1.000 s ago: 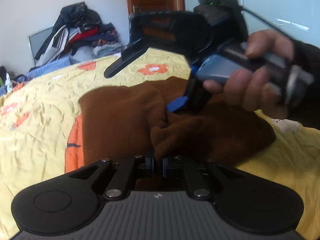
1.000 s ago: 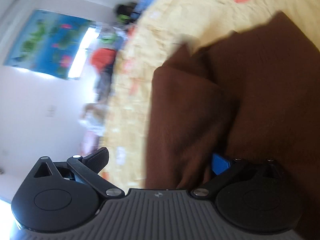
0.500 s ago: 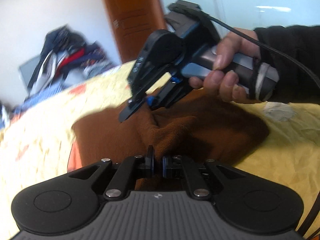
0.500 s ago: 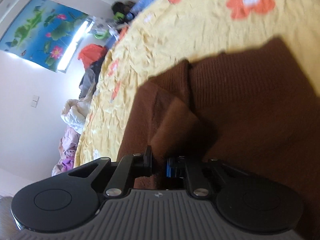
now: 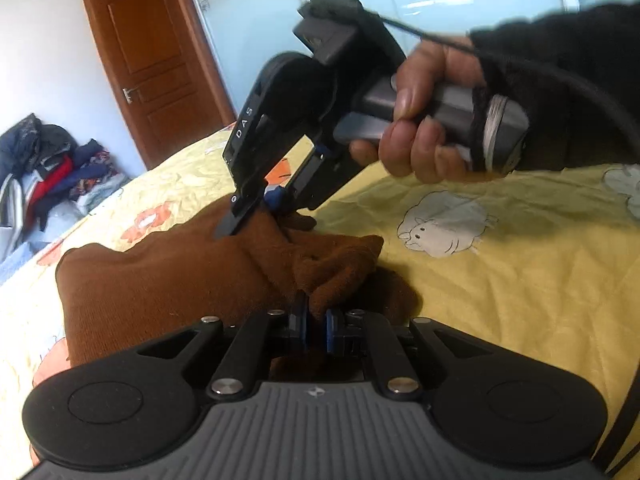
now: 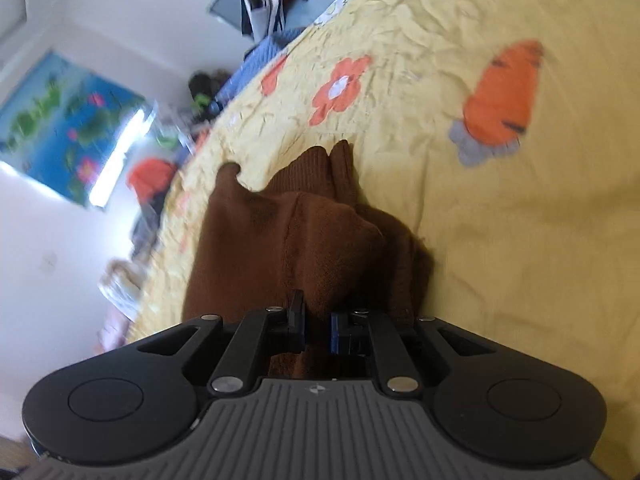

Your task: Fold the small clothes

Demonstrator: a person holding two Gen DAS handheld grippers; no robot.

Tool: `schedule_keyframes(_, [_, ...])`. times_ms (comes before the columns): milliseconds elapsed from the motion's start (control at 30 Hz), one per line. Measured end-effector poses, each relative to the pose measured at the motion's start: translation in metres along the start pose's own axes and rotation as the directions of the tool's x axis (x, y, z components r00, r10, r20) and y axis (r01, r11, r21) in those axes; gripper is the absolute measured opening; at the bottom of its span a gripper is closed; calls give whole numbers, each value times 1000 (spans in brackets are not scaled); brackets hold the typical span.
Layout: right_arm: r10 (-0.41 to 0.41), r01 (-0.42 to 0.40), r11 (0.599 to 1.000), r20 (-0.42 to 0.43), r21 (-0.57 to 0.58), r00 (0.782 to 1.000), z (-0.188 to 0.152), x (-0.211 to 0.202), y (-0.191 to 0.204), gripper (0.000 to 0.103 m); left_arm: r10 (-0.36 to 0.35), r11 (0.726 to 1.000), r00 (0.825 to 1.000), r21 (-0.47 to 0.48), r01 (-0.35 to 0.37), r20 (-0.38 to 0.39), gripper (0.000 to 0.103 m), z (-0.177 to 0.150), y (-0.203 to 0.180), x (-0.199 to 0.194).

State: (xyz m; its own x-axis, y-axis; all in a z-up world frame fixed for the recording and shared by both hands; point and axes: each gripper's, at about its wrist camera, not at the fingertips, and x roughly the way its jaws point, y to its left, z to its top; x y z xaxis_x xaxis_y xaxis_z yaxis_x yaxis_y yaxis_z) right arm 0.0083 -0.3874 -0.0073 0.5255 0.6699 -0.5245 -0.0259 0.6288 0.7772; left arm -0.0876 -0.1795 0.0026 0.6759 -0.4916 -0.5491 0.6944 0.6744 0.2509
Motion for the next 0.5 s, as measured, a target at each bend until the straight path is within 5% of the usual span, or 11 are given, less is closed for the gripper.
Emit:
schedule_keyframes(100, [36,-37,998,25,46,999,1,-4,-3,36,-40,996,998,-83,43,41,17,-3,27,-29])
schedule_keyframes(167, [52,-56,998,95,34,994,1,-19,6,71,-36,984,997,-174,48,68,51,-12,53,-52])
schedule_keyframes(200, [54,-58,998,135,24,989,1,-28,9,80,-15,973,997,-230,33,80,88,-18,68,-62])
schedule_keyframes(233, [49,-52,999,166,15,985,1,-36,11,92,13,958,995,-288,15,95,103,-24,82,-70])
schedule_keyframes(333, [-50,57,998,182,-38,982,8,-38,18,95,69,887,996,-461,-33,63,102,-43,131,-76])
schedule_keyframes(400, [-116,125,991,143,-56,983,11,-25,21,95,75,780,997,-624,-48,18,102,-52,166,-66])
schedule_keyframes(433, [-131,139,989,119,-56,984,12,-16,21,95,42,700,999,-714,-14,22,102,-60,184,-57])
schedule_keyframes(500, [-145,149,987,78,-57,986,11,0,19,95,-41,494,999,-869,29,9,101,-78,217,-30])
